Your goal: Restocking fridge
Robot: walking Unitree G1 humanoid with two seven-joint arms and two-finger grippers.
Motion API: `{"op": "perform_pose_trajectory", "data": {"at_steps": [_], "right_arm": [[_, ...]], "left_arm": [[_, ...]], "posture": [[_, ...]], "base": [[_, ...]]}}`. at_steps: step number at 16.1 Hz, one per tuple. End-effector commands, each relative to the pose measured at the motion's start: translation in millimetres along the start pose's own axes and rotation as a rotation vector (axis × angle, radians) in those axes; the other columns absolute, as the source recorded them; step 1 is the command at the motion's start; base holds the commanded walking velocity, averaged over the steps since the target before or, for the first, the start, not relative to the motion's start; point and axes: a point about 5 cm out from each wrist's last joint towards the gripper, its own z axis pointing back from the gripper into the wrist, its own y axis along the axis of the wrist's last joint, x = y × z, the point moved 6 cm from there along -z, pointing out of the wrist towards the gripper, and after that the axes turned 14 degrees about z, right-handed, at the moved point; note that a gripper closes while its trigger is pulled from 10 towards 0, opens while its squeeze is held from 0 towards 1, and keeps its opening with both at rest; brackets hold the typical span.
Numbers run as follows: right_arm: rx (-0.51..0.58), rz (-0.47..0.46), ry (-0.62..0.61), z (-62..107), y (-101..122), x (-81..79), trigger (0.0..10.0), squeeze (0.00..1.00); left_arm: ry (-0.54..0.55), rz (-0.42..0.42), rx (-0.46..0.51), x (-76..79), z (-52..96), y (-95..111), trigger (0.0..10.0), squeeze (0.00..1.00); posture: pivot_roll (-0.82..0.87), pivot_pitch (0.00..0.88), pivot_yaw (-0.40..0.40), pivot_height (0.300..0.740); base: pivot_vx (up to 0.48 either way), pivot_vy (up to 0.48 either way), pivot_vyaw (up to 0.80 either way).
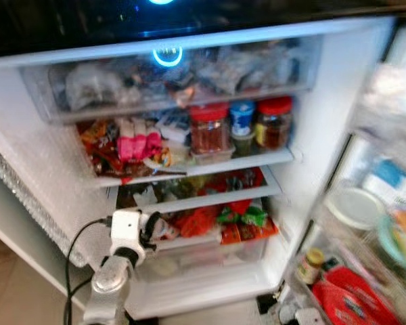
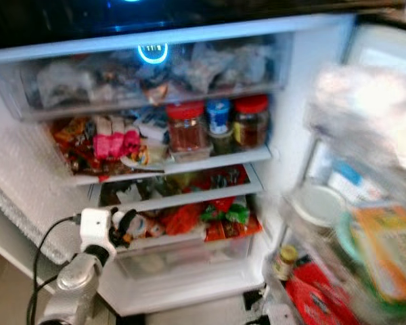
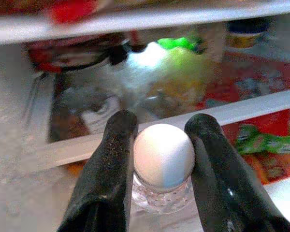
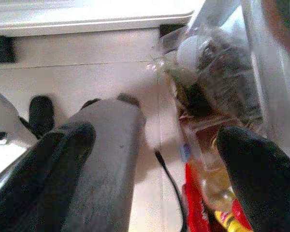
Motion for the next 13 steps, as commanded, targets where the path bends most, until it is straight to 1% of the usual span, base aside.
{"op": "perform_pose_trajectory", "data": {"at_steps": [1,3,10,12,13], "right_arm": [[0.048,0.002,-0.029,-0.3,17.7,9.8,10.0,0.0],[0.05,0.002,-0.026,-0.3,17.9,9.4,10.0,0.0],[0.047,0.008,-0.02,-0.3,17.3,8.9,10.0,0.0],[0.047,0.009,-0.018,-0.3,17.2,8.6,10.0,0.0],[0.047,0.009,-0.017,-0.3,17.1,8.4,10.0,0.0]], "left_arm": [[0.011,-0.016,0.001,-5.5,1.2,0.5,10.0,0.0],[0.009,-0.012,0.004,-4.7,1.0,0.6,10.0,0.0],[-0.002,-0.016,0.008,-2.1,1.4,0.6,10.0,0.0],[-0.002,-0.034,0.013,-2.4,1.2,1.9,10.0,0.0],[-0.005,-0.057,0.012,-2.2,0.8,2.5,10.0,0.0]], "posture": [[-0.06,0.0,0.008,0.67],[-0.06,0.0,0.009,0.67],[-0.06,0.0,0.007,0.67],[-0.06,0.0,0.007,0.67],[-0.06,0.0,0.008,0.67]], "base": [[0.33,0.0,0.0],[0.309,0.0,0.0],[0.0,0.0,0.0],[0.0,0.0,0.0],[0.0,0.0,0.0]]}}
